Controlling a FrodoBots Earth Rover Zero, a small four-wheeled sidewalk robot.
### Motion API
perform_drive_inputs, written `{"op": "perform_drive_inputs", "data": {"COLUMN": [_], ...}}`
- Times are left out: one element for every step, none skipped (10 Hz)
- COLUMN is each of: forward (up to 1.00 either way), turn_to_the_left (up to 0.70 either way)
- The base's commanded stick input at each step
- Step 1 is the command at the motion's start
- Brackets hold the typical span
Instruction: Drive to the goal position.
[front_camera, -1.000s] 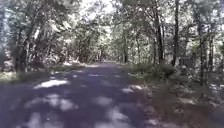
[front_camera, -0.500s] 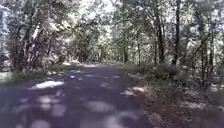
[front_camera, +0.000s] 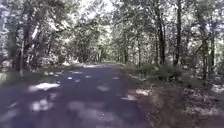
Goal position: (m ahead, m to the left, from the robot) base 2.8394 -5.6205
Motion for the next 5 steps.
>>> {"op": "perform_drive_inputs", "data": {"forward": [0.45, 0.45, 0.45, 0.45, 0.45], "turn_to_the_left": [0.00, 0.00, 0.00, 0.00, 0.00]}}
